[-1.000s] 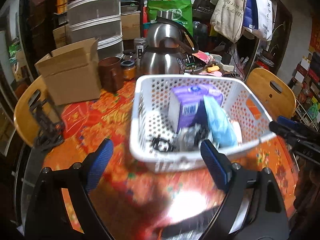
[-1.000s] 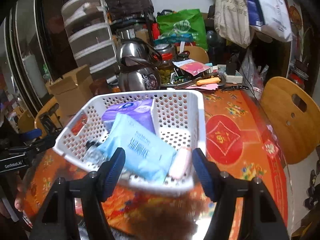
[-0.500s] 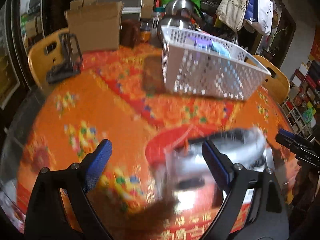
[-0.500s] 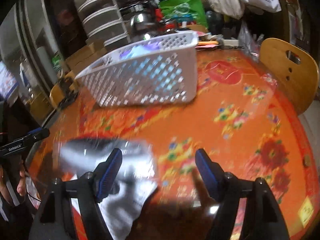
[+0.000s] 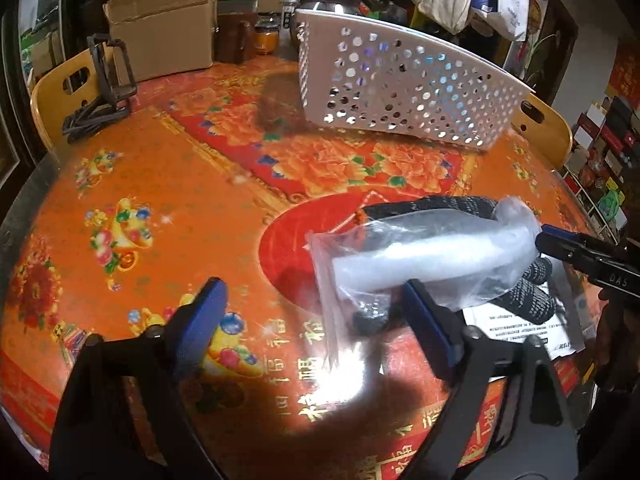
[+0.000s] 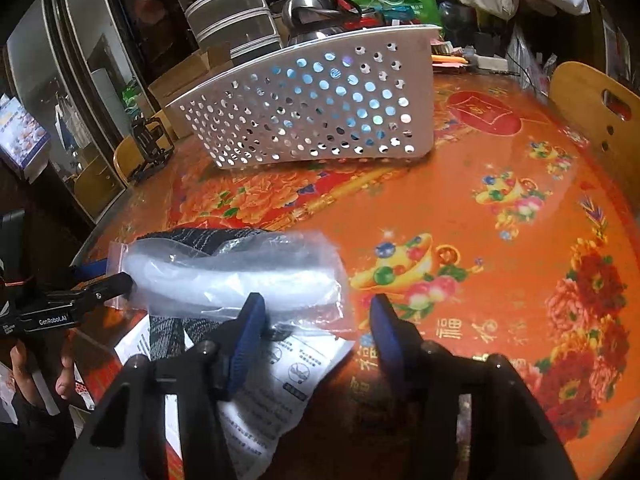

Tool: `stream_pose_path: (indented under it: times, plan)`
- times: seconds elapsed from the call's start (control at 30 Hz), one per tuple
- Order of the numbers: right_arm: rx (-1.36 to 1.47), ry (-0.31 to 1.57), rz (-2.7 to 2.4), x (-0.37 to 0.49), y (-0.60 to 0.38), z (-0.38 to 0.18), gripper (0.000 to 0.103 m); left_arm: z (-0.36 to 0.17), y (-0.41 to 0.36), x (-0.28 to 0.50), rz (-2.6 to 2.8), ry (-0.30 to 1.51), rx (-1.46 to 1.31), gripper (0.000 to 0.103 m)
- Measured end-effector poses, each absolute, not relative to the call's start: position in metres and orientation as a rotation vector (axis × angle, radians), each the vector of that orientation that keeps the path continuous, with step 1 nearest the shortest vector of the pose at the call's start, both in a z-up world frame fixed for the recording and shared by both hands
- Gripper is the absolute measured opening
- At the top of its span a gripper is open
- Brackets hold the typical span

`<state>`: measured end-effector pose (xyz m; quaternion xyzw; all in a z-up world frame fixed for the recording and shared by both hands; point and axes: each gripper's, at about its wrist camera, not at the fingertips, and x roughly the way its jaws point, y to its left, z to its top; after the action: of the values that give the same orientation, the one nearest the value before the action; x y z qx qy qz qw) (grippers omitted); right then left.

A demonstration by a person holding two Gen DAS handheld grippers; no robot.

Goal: Organize soft objects
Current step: 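Move the left gripper to the clear plastic bag and grasp it, then carry the clear plastic bag into the white basket and open the left gripper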

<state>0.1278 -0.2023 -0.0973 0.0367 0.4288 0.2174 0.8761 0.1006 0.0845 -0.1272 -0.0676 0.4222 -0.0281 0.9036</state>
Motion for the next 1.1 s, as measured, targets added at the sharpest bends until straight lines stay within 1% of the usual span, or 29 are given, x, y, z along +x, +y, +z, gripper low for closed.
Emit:
stream_pose_path:
  times: [0.03, 0.1, 0.13, 0.2, 0.23, 0.27, 0.3, 0.37, 0.43, 0.53, 0.57, 0.6, 0.7, 0.83, 1.1]
  plan:
    - [0.071, 0.894, 0.457, 0.128, -0.201, -0.098, 0.050, -0.128, 0.083, 0.100, -0.063, 0.866, -0.136, 0.076]
    - [0.061, 0.895, 0.463, 0.128, -0.199, -0.098, 0.046, -0.128, 0.079, 0.102, -0.075, 0.855, -0.129, 0.067]
    - [0.061, 0.895, 0.469, 0.128, -0.199, -0.098, 0.043, -0.128, 0.077, 0.102, -0.080, 0.855, -0.123, 0.065]
    - [0.062, 0.897, 0.474, 0.129, -0.199, -0.098, 0.041, -0.127, 0.073, 0.103, -0.092, 0.854, -0.113, 0.054]
    - [0.057, 0.897, 0.472, 0.129, -0.198, -0.098, 0.038, -0.126, 0.072, 0.103, -0.100, 0.854, -0.111, 0.051]
    - [0.050, 0.897, 0.474, 0.128, -0.198, -0.098, 0.037, -0.126, 0.071, 0.103, -0.107, 0.853, -0.108, 0.046]
    - [0.043, 0.898, 0.479, 0.128, -0.196, -0.098, 0.032, -0.126, 0.069, 0.103, -0.119, 0.852, -0.104, 0.040]
    - [0.037, 0.900, 0.484, 0.128, -0.194, -0.098, 0.031, -0.126, 0.066, 0.104, -0.141, 0.854, -0.103, 0.032]
    - [0.044, 0.902, 0.494, 0.129, -0.194, -0.099, 0.025, -0.125, 0.063, 0.103, -0.157, 0.854, -0.096, 0.031]
    - [0.048, 0.900, 0.498, 0.129, -0.194, -0.100, 0.019, -0.124, 0.056, 0.102, -0.155, 0.847, -0.066, 0.028]
    - [0.049, 0.898, 0.501, 0.128, -0.194, -0.100, 0.016, -0.124, 0.055, 0.101, -0.159, 0.845, -0.066, 0.024]
    - [0.047, 0.895, 0.502, 0.128, -0.194, -0.100, 0.012, -0.123, 0.055, 0.101, -0.161, 0.843, -0.069, 0.018]
    - [0.016, 0.861, 0.477, 0.122, -0.190, -0.096, 0.006, -0.122, 0.059, 0.098, -0.159, 0.829, -0.074, 0.012]
    - [0.002, 0.808, 0.461, 0.115, -0.191, -0.089, 0.004, -0.120, 0.064, 0.095, -0.163, 0.812, -0.081, 0.011]
    - [-0.009, 0.745, 0.448, 0.100, -0.195, -0.076, 0.002, -0.097, 0.064, 0.080, -0.159, 0.735, -0.045, 0.007]
